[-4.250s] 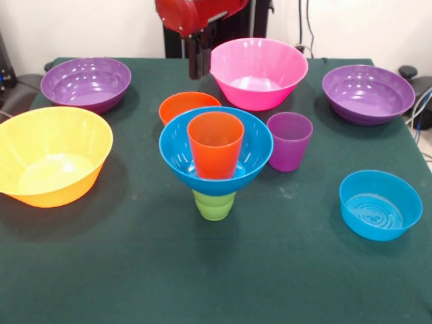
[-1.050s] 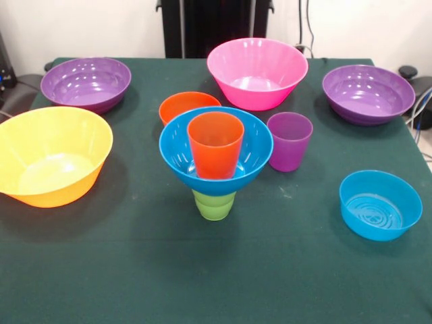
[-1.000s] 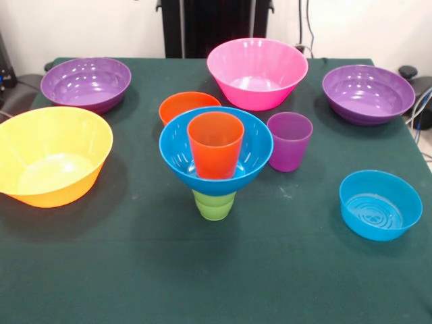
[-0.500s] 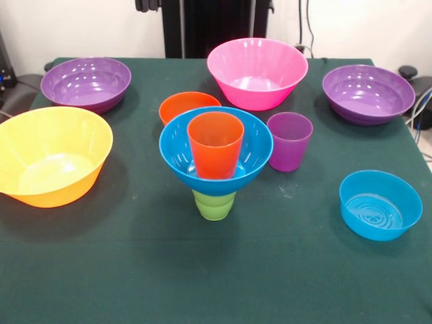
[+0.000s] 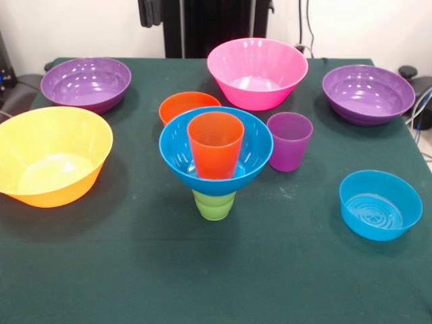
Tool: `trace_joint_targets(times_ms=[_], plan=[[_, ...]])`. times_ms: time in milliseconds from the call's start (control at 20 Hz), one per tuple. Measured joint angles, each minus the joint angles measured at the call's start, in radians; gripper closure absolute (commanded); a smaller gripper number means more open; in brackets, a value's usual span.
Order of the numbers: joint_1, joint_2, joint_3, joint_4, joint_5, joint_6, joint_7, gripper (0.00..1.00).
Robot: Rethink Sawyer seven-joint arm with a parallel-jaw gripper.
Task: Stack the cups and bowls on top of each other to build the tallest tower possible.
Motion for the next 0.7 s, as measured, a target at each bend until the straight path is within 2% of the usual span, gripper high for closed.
trace_joint_targets(times_ms=[350,700], plan=[[-0.02,0.004,-0.007,0.037,-0.035,-0.046,0.0,1.0],[-0.033,0.004,-0.042,0.068,-0.072,-0.153,0.0,1.0]])
